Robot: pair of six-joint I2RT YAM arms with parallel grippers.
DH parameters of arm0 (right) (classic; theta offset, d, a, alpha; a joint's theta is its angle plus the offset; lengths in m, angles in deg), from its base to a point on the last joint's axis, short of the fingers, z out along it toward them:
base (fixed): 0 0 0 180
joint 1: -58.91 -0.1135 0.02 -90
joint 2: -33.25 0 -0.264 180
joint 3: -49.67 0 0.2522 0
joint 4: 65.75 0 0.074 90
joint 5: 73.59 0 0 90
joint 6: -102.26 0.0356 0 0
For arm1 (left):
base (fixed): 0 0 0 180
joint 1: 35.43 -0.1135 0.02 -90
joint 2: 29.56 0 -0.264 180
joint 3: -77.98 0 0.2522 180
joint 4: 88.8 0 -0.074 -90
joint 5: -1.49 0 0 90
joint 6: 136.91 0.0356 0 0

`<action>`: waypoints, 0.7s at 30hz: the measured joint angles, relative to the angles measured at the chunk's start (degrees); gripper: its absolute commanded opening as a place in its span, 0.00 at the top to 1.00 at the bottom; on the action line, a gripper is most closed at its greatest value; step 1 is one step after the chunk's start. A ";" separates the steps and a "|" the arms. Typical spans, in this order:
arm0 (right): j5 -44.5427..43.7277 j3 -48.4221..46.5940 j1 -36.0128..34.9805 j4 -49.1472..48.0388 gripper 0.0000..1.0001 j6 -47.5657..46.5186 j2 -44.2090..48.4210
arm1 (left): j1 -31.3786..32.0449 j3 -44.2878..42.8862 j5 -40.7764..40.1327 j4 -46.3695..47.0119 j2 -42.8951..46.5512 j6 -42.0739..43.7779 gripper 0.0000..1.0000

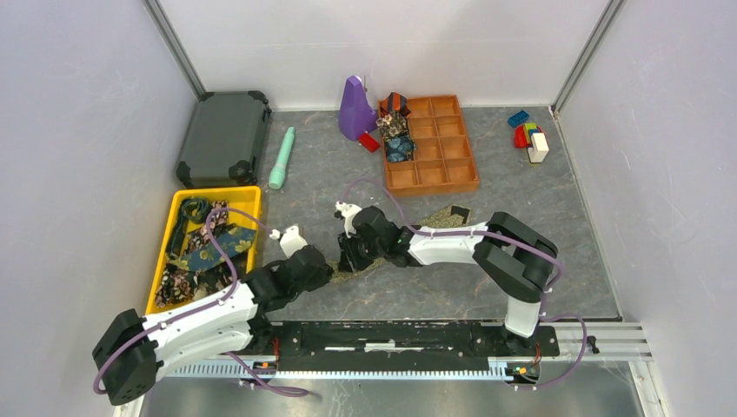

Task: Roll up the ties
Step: Roll the tie at the center of the board.

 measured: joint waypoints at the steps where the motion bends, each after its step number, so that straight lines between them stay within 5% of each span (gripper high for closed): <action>1: -0.02 -0.02 -0.37 -0.15 0.76 0.17 -0.52 | 0.00 -0.46 0.02 -1.14 0.13 0.04 0.79; 21: 0.39 -4.20 -3.15 -0.22 0.75 1.01 -3.52 | 0.13 -9.77 -0.55 -19.74 -1.14 4.20 0.81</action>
